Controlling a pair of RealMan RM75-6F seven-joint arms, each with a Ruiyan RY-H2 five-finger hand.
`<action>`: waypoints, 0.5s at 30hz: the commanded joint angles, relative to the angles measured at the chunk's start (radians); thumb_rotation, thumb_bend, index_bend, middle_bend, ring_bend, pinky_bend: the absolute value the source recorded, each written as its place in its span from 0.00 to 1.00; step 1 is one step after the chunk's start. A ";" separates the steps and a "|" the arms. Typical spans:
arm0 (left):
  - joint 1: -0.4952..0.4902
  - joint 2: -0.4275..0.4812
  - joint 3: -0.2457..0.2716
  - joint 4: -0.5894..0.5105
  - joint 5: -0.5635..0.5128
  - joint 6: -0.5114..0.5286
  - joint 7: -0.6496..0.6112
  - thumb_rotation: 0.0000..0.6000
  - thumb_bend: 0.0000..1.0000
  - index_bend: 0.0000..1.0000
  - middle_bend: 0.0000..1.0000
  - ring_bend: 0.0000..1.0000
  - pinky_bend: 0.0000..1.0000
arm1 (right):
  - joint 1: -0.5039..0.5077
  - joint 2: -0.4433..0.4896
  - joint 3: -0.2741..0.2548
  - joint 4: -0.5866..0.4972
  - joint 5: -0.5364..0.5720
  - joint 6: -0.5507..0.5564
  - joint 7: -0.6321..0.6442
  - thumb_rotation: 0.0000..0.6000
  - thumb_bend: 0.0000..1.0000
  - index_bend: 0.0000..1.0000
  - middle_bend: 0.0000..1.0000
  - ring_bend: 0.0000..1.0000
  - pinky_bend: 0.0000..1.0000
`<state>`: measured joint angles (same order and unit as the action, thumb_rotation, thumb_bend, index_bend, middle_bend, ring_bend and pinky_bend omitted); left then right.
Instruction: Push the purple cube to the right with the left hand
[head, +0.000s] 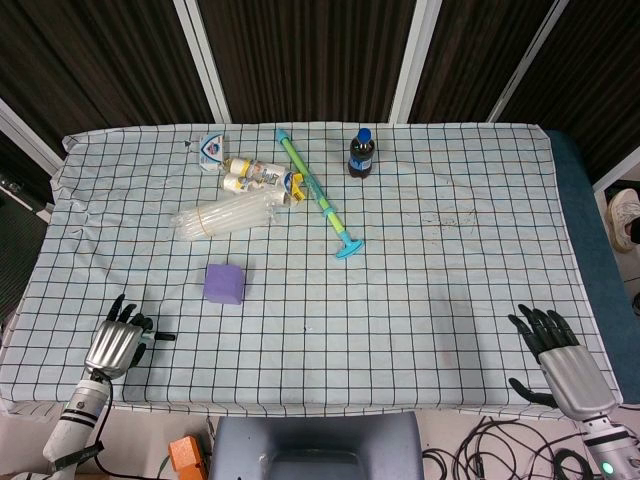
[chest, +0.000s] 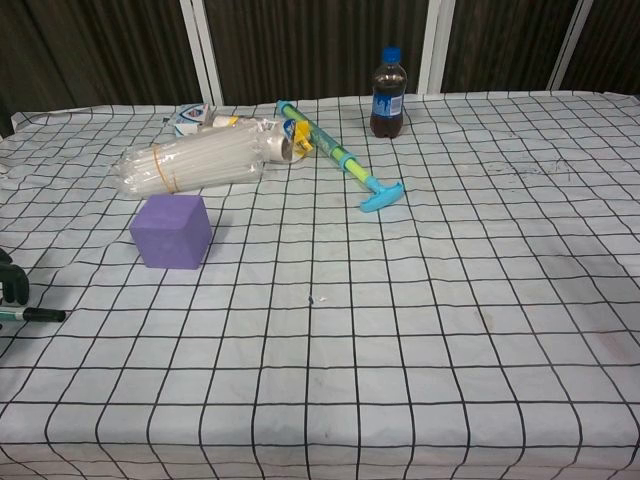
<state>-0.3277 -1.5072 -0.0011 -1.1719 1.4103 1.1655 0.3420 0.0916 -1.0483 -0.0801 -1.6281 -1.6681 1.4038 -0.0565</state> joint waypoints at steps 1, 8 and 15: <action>-0.003 -0.008 -0.001 0.015 -0.004 -0.008 -0.002 1.00 0.39 0.48 0.47 0.22 0.04 | -0.002 0.001 0.000 0.001 -0.001 0.003 0.002 1.00 0.37 0.00 0.00 0.00 0.00; -0.009 -0.015 -0.008 0.034 -0.012 -0.017 -0.012 1.00 0.39 0.57 0.57 0.27 0.04 | -0.001 0.001 0.002 0.002 0.002 0.001 0.001 1.00 0.37 0.00 0.00 0.00 0.00; -0.002 -0.014 -0.015 0.025 0.013 0.035 -0.046 1.00 0.39 0.66 0.65 0.32 0.05 | -0.002 0.002 0.002 0.001 0.002 0.003 0.004 1.00 0.37 0.00 0.00 0.00 0.00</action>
<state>-0.3331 -1.5234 -0.0141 -1.1393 1.4121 1.1820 0.3099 0.0890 -1.0466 -0.0783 -1.6267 -1.6662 1.4071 -0.0525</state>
